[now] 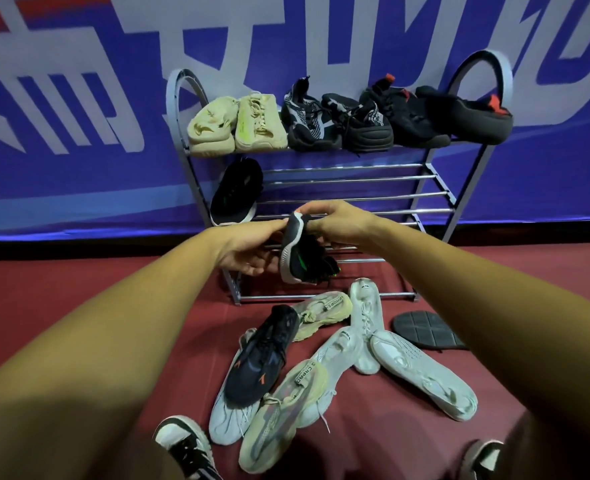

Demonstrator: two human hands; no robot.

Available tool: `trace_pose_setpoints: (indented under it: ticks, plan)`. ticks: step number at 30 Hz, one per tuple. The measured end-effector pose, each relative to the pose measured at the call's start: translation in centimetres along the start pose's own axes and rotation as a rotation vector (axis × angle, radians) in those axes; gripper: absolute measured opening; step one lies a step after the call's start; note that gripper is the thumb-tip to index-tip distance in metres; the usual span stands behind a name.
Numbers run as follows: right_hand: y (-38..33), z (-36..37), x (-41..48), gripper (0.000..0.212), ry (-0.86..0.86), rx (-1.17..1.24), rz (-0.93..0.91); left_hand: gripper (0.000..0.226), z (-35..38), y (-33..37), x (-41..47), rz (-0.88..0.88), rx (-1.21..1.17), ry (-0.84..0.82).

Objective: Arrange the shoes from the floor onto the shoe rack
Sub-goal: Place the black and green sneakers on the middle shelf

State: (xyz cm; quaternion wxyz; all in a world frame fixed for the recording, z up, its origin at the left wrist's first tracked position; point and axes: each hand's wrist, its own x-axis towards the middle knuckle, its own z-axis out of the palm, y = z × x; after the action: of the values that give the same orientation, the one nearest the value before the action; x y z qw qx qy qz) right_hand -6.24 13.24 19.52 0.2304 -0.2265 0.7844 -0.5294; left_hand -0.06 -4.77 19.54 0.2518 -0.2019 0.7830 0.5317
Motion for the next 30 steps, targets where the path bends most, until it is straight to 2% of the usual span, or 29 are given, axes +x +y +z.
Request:
trace_pose_setpoints:
  ticks: [4, 5, 8, 12, 15, 18, 20, 22, 23, 25, 27, 30]
  plan:
    - [0.7, -0.8, -0.3, 0.016, 0.087, 0.029, 0.051, 0.027, -0.3, 0.2, 0.1, 0.038, 0.030, 0.080]
    - [1.0, -1.1, -0.5, 0.019, 0.098, 0.030, 0.090, 0.028, -0.4, 0.2, 0.0, 0.048, 0.057, 0.088]
    - [1.7, -1.5, -0.6, 0.022, 0.100, 0.049, 0.188, 0.052, -0.5, 0.0, -0.1, 0.062, 0.107, 0.075]
    - [1.9, -1.5, -0.5, 0.020, 0.143, 0.164, 0.299, 0.029, 0.7, -0.1, -0.1, 0.016, 0.179, -0.002]
    - [2.0, -1.3, -0.3, 0.028, 0.158, 0.159, 0.339, 0.018, 1.5, -0.3, 0.6, 0.011, 0.181, 0.121]
    - [2.1, -1.0, 0.1, 0.037, 0.179, 0.141, 0.322, 0.028, 1.8, -0.8, 1.5, 0.044, 0.123, 0.248]
    - [1.9, -1.0, 0.1, 0.031, 0.198, 0.132, 0.306, 0.020, 1.7, -0.6, 1.8, 0.073, 0.050, 0.302]
    - [1.9, -1.0, 0.0, 0.013, 0.153, 0.034, 0.326, 0.006, 1.5, -0.1, 1.8, 0.080, -0.034, 0.352]
    - [2.1, -0.9, -0.1, 0.007, 0.088, -0.039, 0.360, 0.011, 1.3, 0.1, 1.9, 0.077, -0.071, 0.378]
    - [3.0, -0.7, -0.3, 0.013, -0.058, -0.101, 0.443, 0.012, 1.0, 0.6, 2.0, 0.088, -0.164, 0.422]
    - [3.7, -0.8, -0.4, 0.014, -0.127, 0.060, 0.485, 0.013, 0.8, 0.8, 2.1, 0.115, -0.238, 0.459]
    - [4.0, -1.0, -0.4, 0.021, -0.159, 0.334, 0.408, 0.017, 0.6, 1.0, 2.1, 0.158, -0.326, 0.463]
